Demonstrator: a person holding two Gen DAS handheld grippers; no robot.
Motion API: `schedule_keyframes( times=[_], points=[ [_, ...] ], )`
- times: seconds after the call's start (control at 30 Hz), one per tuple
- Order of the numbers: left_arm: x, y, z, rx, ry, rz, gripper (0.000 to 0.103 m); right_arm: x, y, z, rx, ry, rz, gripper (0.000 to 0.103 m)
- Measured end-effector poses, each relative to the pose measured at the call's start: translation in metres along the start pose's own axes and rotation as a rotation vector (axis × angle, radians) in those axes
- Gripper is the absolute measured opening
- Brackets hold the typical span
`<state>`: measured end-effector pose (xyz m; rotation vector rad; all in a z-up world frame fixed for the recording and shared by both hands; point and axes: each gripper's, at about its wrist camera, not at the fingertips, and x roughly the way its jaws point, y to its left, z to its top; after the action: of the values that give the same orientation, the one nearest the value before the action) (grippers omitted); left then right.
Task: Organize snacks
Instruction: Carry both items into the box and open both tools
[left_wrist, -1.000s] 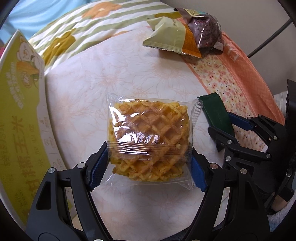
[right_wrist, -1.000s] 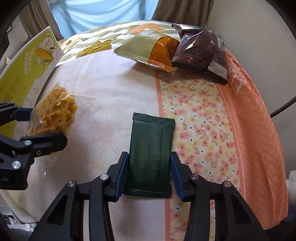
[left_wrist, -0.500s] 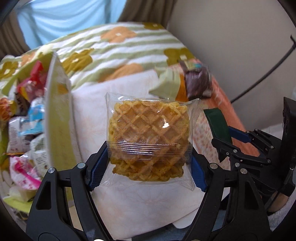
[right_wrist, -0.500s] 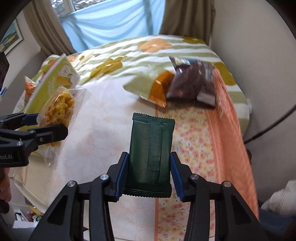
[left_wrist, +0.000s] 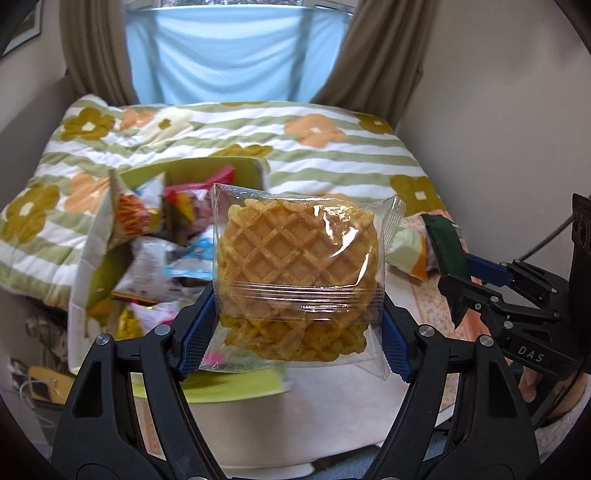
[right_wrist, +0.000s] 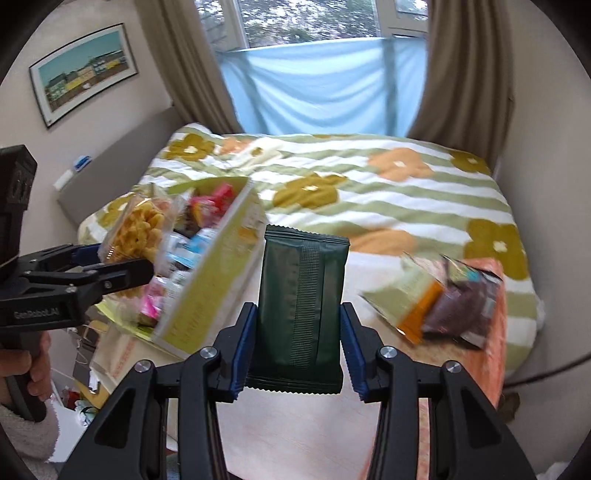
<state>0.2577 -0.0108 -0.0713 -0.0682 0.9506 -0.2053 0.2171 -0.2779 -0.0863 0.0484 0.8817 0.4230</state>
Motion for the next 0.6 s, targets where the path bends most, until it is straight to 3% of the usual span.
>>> schedule_keyframes(
  times=[0.3, 0.57, 0.6],
  points=[
    [0.004, 0.115, -0.002, -0.092, 0.045, 0.053, 0.075, 0.052, 0.087, 0.037, -0.029, 0.030, 0.116, 0.041],
    [0.035, 0.168, -0.013, -0.078, 0.127, 0.031, 0.076, 0.092, 0.139, 0.044, -0.024, 0.070, 0.119, 0.041],
    [0.039, 0.171, -0.013, -0.076, 0.139, 0.027, 0.080, 0.095, 0.143, 0.044, -0.019, 0.074, 0.116, 0.041]
  ],
)
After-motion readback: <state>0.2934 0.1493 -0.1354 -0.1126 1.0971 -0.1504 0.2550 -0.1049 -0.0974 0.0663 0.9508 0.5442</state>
